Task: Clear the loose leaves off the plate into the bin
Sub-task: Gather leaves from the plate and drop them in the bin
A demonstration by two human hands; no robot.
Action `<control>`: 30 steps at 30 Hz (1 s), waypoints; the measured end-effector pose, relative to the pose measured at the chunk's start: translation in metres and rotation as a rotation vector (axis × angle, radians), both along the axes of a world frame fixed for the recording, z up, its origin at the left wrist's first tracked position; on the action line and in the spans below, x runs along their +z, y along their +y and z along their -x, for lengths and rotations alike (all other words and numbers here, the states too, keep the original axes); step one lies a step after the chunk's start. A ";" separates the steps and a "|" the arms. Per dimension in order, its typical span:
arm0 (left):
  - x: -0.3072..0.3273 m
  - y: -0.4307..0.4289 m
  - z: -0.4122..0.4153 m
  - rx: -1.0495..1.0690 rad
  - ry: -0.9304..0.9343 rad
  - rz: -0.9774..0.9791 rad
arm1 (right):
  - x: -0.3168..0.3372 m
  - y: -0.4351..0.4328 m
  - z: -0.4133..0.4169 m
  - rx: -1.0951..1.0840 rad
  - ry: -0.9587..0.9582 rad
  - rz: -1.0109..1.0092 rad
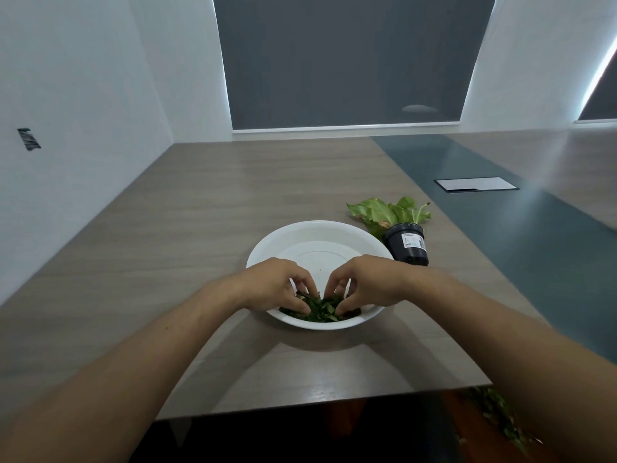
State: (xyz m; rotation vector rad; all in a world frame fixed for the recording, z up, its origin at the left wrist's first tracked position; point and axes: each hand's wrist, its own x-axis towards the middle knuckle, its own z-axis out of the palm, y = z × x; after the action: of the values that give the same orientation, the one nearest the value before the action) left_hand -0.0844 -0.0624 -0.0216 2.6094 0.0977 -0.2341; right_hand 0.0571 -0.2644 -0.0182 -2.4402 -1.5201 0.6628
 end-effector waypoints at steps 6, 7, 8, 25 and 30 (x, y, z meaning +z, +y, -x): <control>-0.012 0.000 -0.001 0.033 -0.086 -0.016 | -0.011 0.001 -0.003 -0.019 -0.010 -0.100; -0.013 0.000 -0.001 0.036 -0.091 -0.021 | -0.012 0.000 -0.004 -0.020 -0.006 -0.109; -0.013 0.000 -0.002 0.038 -0.094 -0.022 | -0.012 0.000 -0.006 -0.024 0.001 -0.119; 0.028 0.022 -0.002 0.186 -0.248 0.091 | 0.042 0.001 -0.027 -0.087 -0.089 -0.272; 0.030 0.025 0.002 0.231 -0.278 0.145 | 0.043 0.005 -0.026 -0.086 -0.076 -0.281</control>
State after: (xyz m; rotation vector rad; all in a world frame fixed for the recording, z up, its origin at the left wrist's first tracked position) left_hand -0.0868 -0.0379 0.0082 2.4323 0.2711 0.1959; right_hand 0.0827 -0.2597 0.0248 -2.3225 -1.4167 0.3193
